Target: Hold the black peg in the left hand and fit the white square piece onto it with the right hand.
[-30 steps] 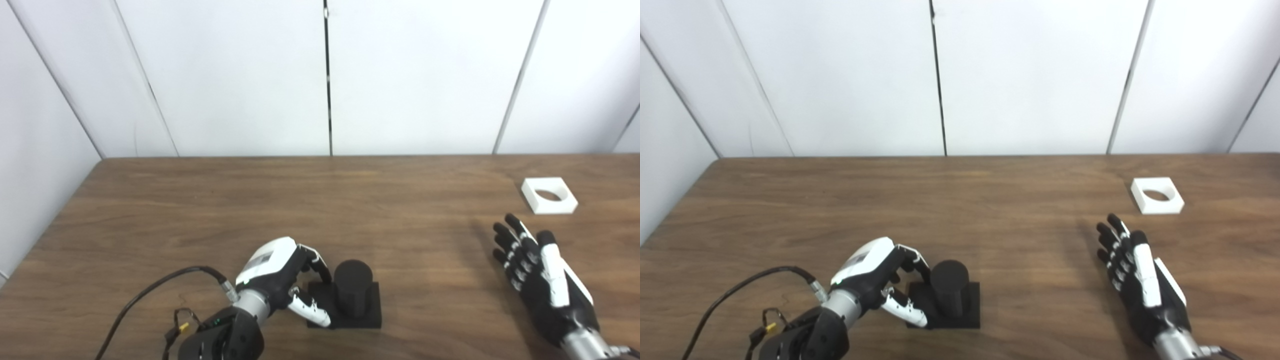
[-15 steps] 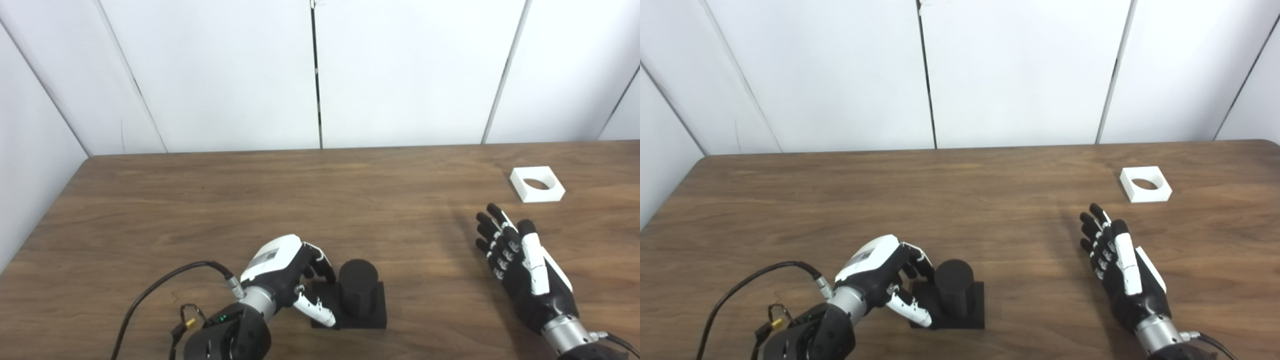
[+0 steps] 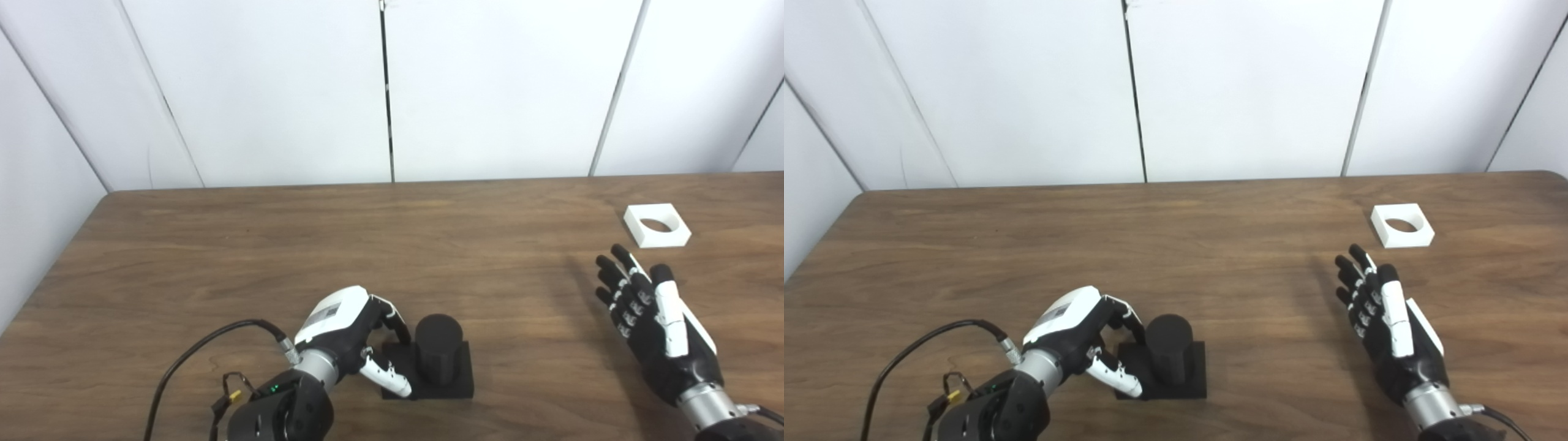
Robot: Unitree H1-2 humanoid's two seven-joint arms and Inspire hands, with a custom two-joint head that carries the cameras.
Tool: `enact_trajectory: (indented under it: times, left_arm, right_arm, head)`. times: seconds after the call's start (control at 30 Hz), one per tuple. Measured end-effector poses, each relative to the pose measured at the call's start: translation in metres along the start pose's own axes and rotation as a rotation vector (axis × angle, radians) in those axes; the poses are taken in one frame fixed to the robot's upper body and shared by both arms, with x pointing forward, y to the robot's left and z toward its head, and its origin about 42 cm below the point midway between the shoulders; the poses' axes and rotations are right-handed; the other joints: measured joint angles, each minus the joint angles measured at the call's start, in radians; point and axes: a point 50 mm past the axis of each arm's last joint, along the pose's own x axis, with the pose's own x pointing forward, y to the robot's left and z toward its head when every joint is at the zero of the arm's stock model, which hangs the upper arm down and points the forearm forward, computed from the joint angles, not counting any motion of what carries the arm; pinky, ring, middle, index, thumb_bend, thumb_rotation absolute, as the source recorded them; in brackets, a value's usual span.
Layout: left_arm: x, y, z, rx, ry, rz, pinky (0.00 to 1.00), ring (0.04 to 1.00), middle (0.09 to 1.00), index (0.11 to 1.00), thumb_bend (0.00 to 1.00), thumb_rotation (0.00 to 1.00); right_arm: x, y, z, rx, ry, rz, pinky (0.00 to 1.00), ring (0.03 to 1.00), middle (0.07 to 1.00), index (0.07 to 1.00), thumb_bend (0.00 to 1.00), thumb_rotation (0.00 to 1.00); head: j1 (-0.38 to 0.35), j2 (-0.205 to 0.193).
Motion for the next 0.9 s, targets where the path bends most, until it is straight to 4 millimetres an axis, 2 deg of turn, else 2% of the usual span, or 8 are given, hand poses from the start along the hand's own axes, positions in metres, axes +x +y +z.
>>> enact_trajectory:
  times: [0.1,0.2,0.37,0.4,0.5,0.57,0.77,0.9]
  left_arm:
    - [0.0,0.001,-0.001,-0.001,0.001,0.001,0.72,0.775,0.755,0.483,0.52,0.05]
    - [0.0,0.001,-0.003,0.001,-0.002,-0.002,0.74,0.78,0.741,0.484,0.52,0.05]
    - [0.0,0.002,-0.005,0.006,-0.005,-0.004,0.75,0.8,0.765,0.485,0.52,0.05]
    - [0.0,0.002,-0.006,0.008,-0.004,-0.004,0.74,0.8,0.765,0.485,0.52,0.05]
    - [0.0,0.003,-0.007,0.009,-0.007,-0.004,0.73,0.797,0.764,0.484,0.52,0.05]
    - [-0.001,0.003,-0.008,0.009,-0.01,-0.005,0.73,0.799,0.762,0.484,0.52,0.05]
    - [-0.001,0.006,-0.013,0.008,-0.014,-0.007,0.72,0.803,0.764,0.485,0.52,0.05]
    - [-0.002,0.007,-0.016,0.01,-0.013,-0.004,0.72,0.797,0.765,0.485,0.52,0.05]
  right_arm:
    - [0.002,-0.002,0.002,0.004,0.01,0.002,1.0,1.0,0.978,1.0,0.58,1.0]
    - [0.004,-0.004,0.007,0.002,-0.001,-0.006,1.0,1.0,0.956,1.0,0.57,0.89]
    - [0.01,-0.022,0.03,-0.065,-0.058,-0.053,0.98,0.936,0.919,0.93,0.65,0.68]
    - [0.013,-0.027,0.037,-0.095,-0.075,-0.068,0.98,0.929,0.915,0.922,0.66,0.66]
    - [0.024,-0.044,0.064,-0.204,-0.129,-0.102,0.95,0.923,0.906,0.905,0.63,0.49]
    - [0.033,-0.054,0.082,-0.276,-0.168,-0.111,0.92,0.914,0.897,0.89,0.7,0.4]
    - [0.059,-0.079,0.118,-0.57,-0.176,-0.147,0.95,0.917,0.89,0.89,0.84,0.27]
    - [0.073,-0.091,0.133,-0.776,-0.125,-0.127,0.97,0.934,0.897,0.893,0.92,0.24]
  head:
    - [-0.029,-0.005]
    - [-0.054,-0.008]
    - [-0.083,-0.003]
    - [-0.084,-0.002]
    - [-0.1,-0.003]
    - [-0.107,-0.003]
    - [-0.146,-0.005]
    - [-0.183,-0.008]
